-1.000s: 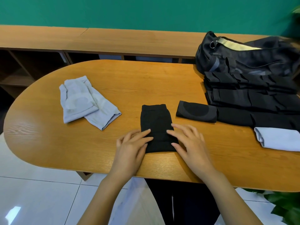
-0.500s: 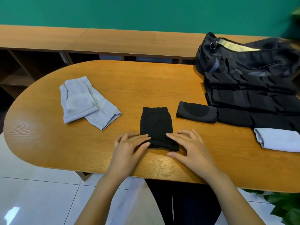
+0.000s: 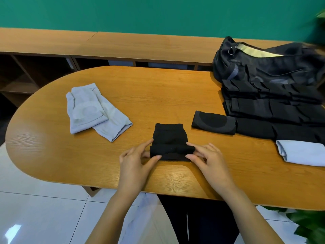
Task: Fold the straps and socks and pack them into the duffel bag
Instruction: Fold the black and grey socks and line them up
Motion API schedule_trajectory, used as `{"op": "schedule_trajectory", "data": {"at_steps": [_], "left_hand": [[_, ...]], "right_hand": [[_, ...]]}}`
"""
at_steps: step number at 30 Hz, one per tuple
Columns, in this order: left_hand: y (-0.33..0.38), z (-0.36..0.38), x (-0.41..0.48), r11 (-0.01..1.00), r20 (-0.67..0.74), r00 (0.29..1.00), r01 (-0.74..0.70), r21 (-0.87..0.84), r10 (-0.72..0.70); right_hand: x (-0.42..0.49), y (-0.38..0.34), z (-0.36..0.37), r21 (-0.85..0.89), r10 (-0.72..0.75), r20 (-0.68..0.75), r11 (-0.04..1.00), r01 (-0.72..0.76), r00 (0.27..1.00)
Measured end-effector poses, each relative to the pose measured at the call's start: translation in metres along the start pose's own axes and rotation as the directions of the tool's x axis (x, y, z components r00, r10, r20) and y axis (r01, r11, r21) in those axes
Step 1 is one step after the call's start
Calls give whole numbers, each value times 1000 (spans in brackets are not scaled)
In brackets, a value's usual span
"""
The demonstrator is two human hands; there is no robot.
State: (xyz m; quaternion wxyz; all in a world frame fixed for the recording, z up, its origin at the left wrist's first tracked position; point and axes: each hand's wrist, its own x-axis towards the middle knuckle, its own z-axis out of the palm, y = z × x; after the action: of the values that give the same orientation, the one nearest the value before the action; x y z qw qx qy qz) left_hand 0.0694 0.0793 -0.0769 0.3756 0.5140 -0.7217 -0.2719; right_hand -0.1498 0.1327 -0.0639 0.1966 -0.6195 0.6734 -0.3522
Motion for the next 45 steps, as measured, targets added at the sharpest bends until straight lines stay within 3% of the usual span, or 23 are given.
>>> {"op": "schedule_trajectory", "data": {"at_steps": [4, 11, 16, 22, 28, 36, 40, 45], "left_hand": [[-2, 2, 0, 999, -24, 999, 39, -11, -39], [10, 0, -3, 971, -97, 991, 109, 214, -89], [4, 1, -2, 960, -42, 998, -32, 278, 46], [-3, -2, 1, 955, 66, 987, -156, 251, 144], [-15, -12, 0, 958, 222, 966, -183, 222, 134], [-7, -10, 2, 971, 106, 986, -145, 190, 126], [-8, -6, 3, 981, 57, 991, -129, 148, 122], [-10, -7, 4, 984, 100, 988, -128, 125, 116]], "right_hand": [[-1, -2, 2, 8, -18, -25, 1000, 18, 1000], [-1, -2, 8, -7, 25, -57, 1000, -25, 998], [1, -1, 8, -172, 1, -19, 985, -4, 1000], [2, 4, 4, -263, -238, 79, 932, 250, 968], [0, 5, 2, -237, -111, 166, 960, 149, 980], [4, -2, 1, -255, -63, 234, 959, 124, 970], [6, -5, 2, -225, -45, 175, 971, 85, 983], [9, -4, 5, -196, -21, 118, 980, 44, 993]]}}
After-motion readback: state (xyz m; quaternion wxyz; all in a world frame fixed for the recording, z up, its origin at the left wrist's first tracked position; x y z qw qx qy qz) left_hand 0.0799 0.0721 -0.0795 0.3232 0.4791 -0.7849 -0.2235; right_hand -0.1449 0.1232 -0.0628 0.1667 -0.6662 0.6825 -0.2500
